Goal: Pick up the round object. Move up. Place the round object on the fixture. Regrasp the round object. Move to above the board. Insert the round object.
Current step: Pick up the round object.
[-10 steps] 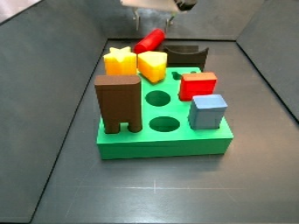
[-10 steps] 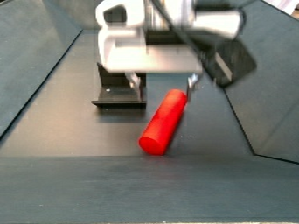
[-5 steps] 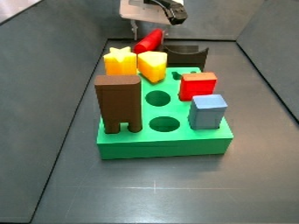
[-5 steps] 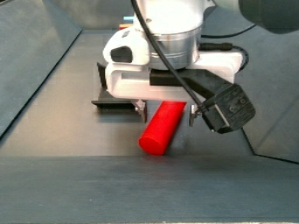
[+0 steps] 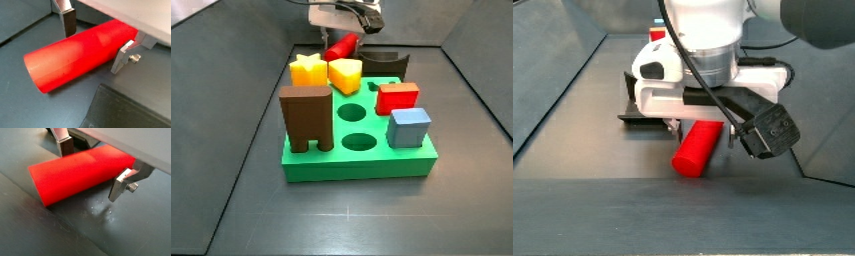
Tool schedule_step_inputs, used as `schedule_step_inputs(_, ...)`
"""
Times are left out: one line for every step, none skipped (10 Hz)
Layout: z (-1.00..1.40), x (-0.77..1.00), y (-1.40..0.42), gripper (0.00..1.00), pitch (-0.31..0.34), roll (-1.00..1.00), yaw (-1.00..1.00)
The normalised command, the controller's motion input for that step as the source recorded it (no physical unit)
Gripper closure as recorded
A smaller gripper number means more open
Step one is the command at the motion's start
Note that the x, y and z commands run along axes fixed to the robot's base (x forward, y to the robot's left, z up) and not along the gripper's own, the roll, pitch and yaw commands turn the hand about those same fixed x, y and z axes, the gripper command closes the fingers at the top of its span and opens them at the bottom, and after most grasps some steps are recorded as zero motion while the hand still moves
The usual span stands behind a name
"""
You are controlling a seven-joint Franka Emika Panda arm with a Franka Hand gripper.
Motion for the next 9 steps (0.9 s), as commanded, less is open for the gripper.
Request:
schedule_step_inputs(-0.26,-0.01,0.0,0.0,-0.054,-0.18,-0.07)
schedule_step_inputs(-0.16,0.0,0.22,0.0,0.0,-0.11,-0.07)
schedule_step_inputs(-0.03,0.0,0.0,0.0,-0.003,-0.01,-0.06)
schedule_step_inputs(0.0,0.0,0.0,0.0,-0.019,0.0,0.0)
schedule_step_inputs(0.0,0.0,0.0,0.0,0.0,0.0,0.0)
schedule_step_inputs(0.0,0.0,0.0,1.0,0.0,0.0,0.0)
schedule_step_inputs(0.0,0.0,0.0,1.0,0.0,0.0,0.0)
schedule_step_inputs(0.0,0.0,0.0,1.0,0.0,0.0,0.0)
schedule_step_inputs(0.0,0.0,0.0,1.0,0.0,0.0,0.0)
